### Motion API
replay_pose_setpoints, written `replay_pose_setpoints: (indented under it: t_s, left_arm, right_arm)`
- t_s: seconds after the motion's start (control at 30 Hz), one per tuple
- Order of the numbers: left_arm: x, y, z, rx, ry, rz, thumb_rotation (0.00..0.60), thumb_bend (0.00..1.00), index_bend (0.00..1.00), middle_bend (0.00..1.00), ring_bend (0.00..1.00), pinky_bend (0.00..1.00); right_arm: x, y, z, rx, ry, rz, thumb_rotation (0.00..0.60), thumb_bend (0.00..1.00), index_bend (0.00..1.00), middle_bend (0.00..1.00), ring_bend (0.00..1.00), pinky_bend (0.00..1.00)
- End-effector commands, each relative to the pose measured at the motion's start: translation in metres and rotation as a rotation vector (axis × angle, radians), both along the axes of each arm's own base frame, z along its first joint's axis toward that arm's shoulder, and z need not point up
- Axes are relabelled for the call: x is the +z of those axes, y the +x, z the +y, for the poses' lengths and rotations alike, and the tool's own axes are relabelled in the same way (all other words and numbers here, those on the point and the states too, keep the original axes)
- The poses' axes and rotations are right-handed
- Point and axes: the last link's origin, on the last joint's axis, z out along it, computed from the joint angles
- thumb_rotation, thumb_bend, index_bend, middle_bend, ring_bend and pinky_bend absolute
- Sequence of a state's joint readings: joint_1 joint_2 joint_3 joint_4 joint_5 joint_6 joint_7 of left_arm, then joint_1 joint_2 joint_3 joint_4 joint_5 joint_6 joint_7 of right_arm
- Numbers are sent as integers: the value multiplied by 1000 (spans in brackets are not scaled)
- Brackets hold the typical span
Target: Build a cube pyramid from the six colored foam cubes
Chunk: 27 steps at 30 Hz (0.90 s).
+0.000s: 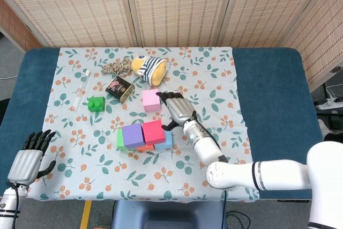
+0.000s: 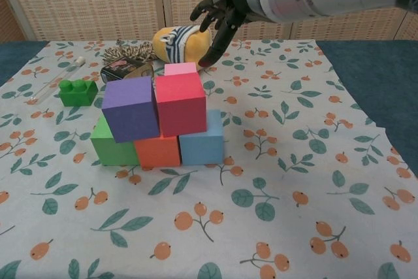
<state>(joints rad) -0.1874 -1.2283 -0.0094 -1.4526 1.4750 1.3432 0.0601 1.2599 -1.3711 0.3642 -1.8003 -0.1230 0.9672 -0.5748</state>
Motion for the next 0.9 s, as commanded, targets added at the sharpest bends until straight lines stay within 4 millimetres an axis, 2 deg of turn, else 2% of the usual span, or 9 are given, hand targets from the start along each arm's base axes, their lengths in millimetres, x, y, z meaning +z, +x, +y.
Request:
replay_pose_setpoints:
  t_s: [0.03, 0.1, 0.2, 0.43, 0.63, 0.9]
  left_arm:
    - [-2, 0, 3, 5, -1, 6, 600, 353, 0, 27, 0, 48]
    - [-4, 0, 3, 3, 0, 9, 600, 353, 0, 27, 0, 48]
    - [-5, 1, 4, 0, 7, 19, 600, 353, 0, 27, 0, 48]
    - [-7, -2, 8, 15, 21, 39, 600, 353, 0, 27, 0, 48]
    - [-5, -2, 11, 7, 44, 42, 600, 353, 0, 26, 0, 48]
    - [-2, -3, 11, -7, 69, 40, 600, 353, 0, 26, 0, 48]
  right_arm:
    - [7, -2, -21, -22, -48, 7, 600, 143, 0, 61, 0, 15]
    - [3, -2, -33, -22, -80, 48, 600, 142, 0, 59, 0, 5]
    - [-13, 2, -49, -7, -114, 119, 600, 142, 0, 45, 0, 0]
    - [-69, 8, -74, 37, -149, 228, 600, 142, 0, 44, 0, 0]
    - [-104, 10, -83, 30, -126, 239, 600, 142, 0, 44, 0, 0]
    - [-132, 12, -86, 12, -91, 244, 600, 142, 0, 44, 0, 0]
